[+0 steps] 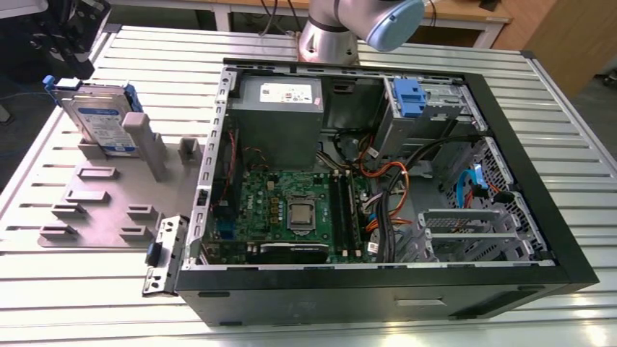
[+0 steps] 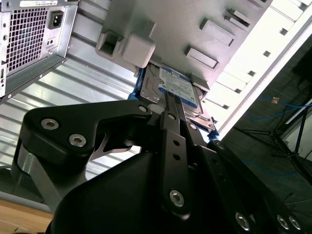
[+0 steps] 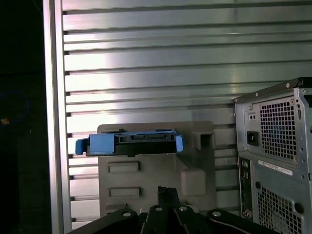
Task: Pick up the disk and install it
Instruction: 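Reach for the disk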
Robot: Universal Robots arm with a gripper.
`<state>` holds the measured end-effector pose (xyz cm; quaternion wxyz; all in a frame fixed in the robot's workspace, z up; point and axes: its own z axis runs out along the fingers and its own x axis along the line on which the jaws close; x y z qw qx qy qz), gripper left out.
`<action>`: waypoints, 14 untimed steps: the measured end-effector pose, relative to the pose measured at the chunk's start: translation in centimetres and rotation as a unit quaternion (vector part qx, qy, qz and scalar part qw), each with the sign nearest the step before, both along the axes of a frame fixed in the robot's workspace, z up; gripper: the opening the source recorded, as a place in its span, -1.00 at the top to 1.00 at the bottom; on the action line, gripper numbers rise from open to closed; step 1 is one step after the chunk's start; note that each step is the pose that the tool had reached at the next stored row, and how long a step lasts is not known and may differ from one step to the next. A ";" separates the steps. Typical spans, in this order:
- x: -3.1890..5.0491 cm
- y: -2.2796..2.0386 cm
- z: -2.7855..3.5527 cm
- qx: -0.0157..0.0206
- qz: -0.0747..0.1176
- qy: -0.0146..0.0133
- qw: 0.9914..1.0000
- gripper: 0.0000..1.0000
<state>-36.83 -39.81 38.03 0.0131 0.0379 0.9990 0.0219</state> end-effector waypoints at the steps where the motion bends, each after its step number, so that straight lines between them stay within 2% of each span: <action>1: 0.00 0.00 -0.02 0.000 0.000 0.000 1.000 0.79; 14: -0.03 0.06 -0.26 0.000 0.000 0.000 1.000 0.79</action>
